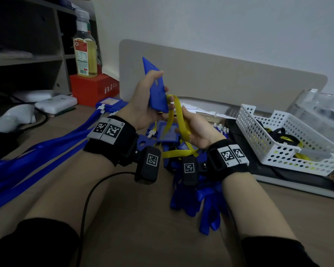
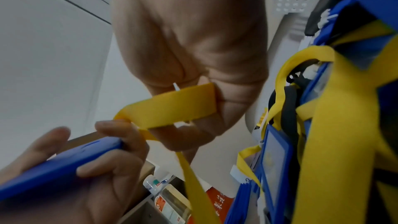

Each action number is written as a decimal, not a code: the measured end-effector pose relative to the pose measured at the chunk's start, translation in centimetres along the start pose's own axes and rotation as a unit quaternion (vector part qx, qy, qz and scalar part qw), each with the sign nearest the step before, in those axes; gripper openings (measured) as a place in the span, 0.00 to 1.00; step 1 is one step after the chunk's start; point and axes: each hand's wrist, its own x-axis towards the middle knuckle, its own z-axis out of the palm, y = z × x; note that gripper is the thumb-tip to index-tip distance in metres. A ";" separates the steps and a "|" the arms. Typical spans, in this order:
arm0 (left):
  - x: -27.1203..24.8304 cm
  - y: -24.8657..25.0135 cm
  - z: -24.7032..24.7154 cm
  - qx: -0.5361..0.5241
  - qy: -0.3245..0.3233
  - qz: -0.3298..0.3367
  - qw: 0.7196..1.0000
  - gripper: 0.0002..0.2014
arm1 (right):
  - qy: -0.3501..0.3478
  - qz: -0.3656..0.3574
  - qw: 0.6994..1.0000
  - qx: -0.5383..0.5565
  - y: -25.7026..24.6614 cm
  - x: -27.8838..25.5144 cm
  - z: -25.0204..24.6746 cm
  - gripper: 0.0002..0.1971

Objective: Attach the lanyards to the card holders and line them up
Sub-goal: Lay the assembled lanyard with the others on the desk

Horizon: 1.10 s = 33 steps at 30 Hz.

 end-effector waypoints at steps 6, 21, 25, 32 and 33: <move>0.2 0.1 -0.6 0.043 0.018 -0.001 0.999 0.19 | -0.042 0.029 0.998 0.032 -0.5 -0.8 0.1 0.16; 0.8 0.2 -1.0 0.066 0.131 0.002 0.989 0.19 | 0.005 -0.005 1.000 0.005 0.5 0.4 -1.5 0.12; 1.1 0.0 -1.2 0.070 0.154 -0.006 0.986 0.19 | 0.000 0.005 0.998 -0.056 0.7 0.6 -1.6 0.14; 1.5 -0.5 -1.7 0.054 0.163 -0.046 0.984 0.19 | 0.005 -0.003 0.984 -0.180 0.2 0.0 -1.4 0.17; 1.6 -0.6 -1.7 0.056 0.161 -0.055 0.984 0.19 | 0.028 -0.009 0.986 -0.162 0.1 -0.1 -1.5 0.16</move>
